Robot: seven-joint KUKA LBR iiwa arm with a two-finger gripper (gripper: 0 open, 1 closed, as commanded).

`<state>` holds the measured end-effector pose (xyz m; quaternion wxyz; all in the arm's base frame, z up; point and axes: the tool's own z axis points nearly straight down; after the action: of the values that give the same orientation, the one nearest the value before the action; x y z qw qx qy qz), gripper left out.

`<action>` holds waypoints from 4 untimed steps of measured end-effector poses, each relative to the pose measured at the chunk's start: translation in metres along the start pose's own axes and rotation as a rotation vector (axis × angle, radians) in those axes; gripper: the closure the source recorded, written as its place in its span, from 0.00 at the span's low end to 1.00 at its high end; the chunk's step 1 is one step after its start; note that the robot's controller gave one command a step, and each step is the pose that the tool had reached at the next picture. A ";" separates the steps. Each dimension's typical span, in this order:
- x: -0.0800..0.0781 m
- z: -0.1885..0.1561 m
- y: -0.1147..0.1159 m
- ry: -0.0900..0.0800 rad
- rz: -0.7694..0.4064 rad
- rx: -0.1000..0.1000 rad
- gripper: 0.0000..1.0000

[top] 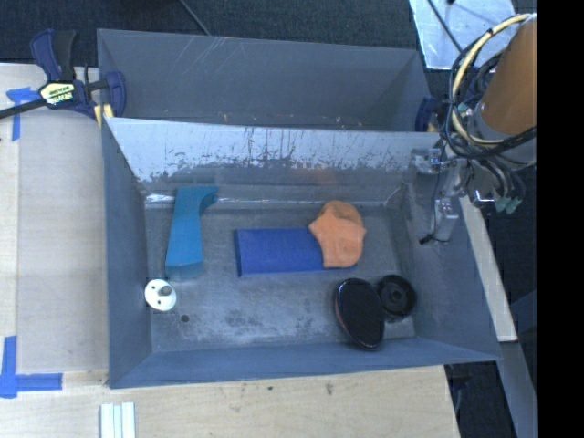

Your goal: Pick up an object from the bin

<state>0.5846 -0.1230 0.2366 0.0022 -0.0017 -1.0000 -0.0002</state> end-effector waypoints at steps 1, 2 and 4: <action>-0.001 -0.005 0.001 -0.009 -0.003 0.001 0.00; -0.008 0.047 0.023 -0.015 0.024 0.002 0.00; -0.028 0.113 0.064 -0.007 0.098 0.000 0.00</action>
Offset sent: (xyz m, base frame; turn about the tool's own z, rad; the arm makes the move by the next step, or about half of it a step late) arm 0.0123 0.0514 -0.1134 0.0516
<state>0.6127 -0.0590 0.1232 -0.0012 -0.0509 -0.9987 -0.0003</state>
